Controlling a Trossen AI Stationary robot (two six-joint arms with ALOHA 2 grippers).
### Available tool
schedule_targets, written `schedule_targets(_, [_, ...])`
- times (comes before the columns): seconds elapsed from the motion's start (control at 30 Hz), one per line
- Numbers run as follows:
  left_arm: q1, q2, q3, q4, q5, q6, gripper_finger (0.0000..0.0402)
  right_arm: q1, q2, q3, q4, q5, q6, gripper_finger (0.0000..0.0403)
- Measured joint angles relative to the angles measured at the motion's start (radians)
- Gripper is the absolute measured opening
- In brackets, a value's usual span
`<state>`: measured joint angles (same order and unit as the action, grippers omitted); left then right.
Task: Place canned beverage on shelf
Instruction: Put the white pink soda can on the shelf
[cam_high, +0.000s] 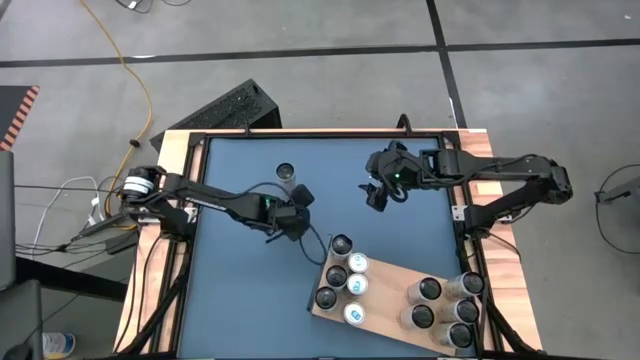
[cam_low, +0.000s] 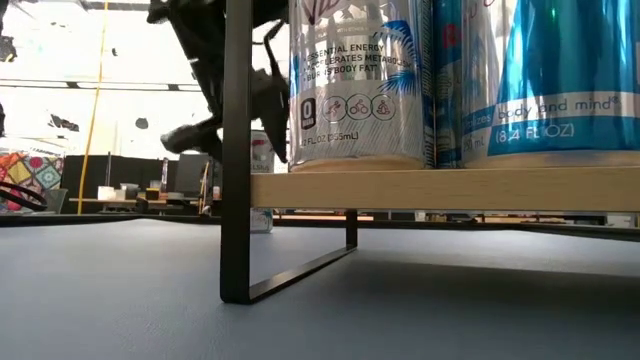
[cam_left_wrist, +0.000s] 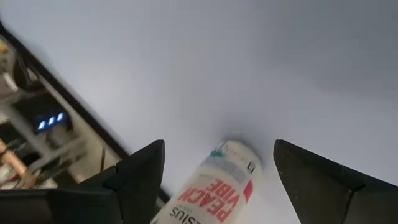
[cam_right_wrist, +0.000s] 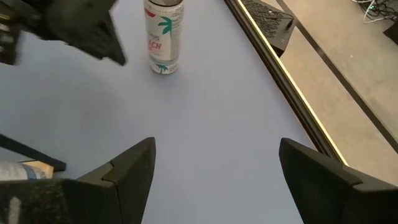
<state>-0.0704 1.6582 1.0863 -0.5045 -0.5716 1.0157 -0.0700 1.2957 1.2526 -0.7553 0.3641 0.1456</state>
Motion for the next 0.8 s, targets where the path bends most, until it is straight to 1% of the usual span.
schedule_targets(0.13, [-0.007,-0.061,0.0,-0.002,0.104,-0.027,0.0286,-0.005,0.0,0.0,0.0,0.0,0.0,0.032])
schedule_targets(0.27, [-0.019,-0.117,0.0,-0.004,0.149,-0.089,0.0286,-0.005,0.0,0.0,0.047,-0.006,-0.003,0.032])
schedule_targets(0.37, [-0.027,-0.164,0.0,-0.004,0.146,-0.179,0.0286,-0.015,0.0,0.0,0.189,-0.08,-0.056,0.032])
schedule_targets(0.47, [-0.037,-0.23,0.0,-0.007,0.139,-0.31,0.0286,-0.028,0.023,0.002,0.393,-0.154,-0.076,0.032])
schedule_targets(0.57, [-0.051,-0.308,0.0,-0.017,0.099,-0.439,0.0286,-0.044,0.07,0.001,0.527,-0.188,-0.078,0.032])
schedule_targets(0.63, [-0.064,-0.367,0.0,-0.028,0.039,-0.529,0.0286,-0.056,0.114,0.002,0.604,-0.215,-0.088,0.032])
schedule_targets(0.73, [-0.081,-0.458,0.0,-0.033,-0.066,-0.666,0.0286,-0.073,0.19,0.001,0.683,-0.261,-0.11,0.032])
schedule_targets(0.8, [-0.089,-0.518,0.0,-0.039,-0.117,-0.765,0.0286,-0.083,0.242,0.009,0.723,-0.281,-0.11,0.032])
